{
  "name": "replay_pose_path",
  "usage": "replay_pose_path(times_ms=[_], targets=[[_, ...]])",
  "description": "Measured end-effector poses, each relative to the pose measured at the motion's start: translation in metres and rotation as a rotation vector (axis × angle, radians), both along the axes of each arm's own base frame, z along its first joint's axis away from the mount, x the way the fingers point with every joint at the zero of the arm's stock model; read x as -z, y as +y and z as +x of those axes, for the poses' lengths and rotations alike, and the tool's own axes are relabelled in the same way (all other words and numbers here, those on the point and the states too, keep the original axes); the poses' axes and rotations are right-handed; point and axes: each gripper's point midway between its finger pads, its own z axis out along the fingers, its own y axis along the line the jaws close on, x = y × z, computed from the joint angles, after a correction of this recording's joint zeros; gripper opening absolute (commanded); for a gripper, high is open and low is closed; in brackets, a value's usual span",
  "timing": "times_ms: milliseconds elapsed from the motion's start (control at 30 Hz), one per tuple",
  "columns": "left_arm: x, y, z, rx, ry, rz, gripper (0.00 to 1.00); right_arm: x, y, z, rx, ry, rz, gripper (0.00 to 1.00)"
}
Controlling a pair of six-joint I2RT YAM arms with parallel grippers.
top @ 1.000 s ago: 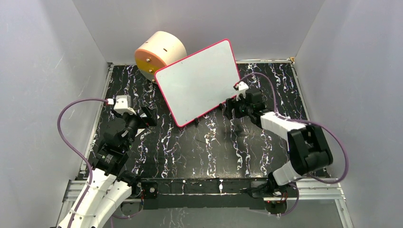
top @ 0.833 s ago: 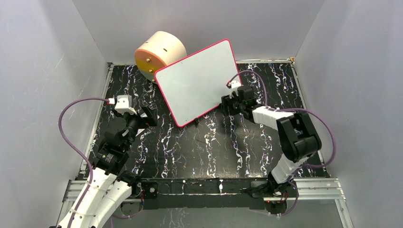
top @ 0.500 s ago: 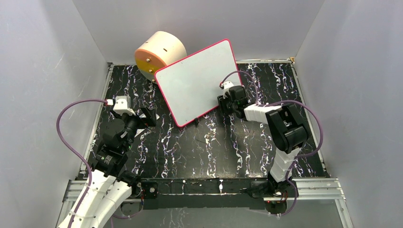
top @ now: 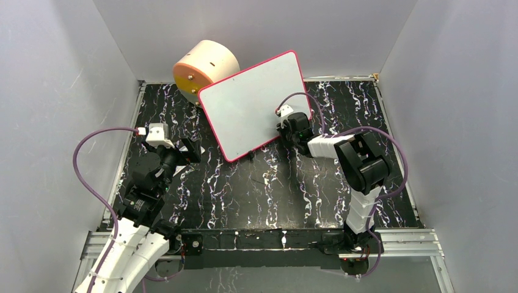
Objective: Write a sentence on the whiteboard
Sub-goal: Move the whiteboard stand to the center of the board.
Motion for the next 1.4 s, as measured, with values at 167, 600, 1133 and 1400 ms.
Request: replay_pose_path(times_ms=[167,600,1133,1400], targets=[[0.000,0.000,0.000,0.002,0.001,0.001,0.95,0.000,0.003,-0.002,-0.005,-0.020,-0.009,0.00],[-0.001,0.000,0.000,0.004,-0.003,0.004,0.95,0.002,0.001,-0.065,0.013,-0.018,0.021,0.00],[-0.005,0.002,-0.003,-0.002,-0.020,-0.002,0.95,0.004,-0.011,-0.142,-0.013,0.030,0.016,0.00],[-0.005,0.004,-0.003,-0.011,-0.021,0.000,0.95,0.004,-0.019,-0.150,-0.007,0.033,0.004,0.13]])
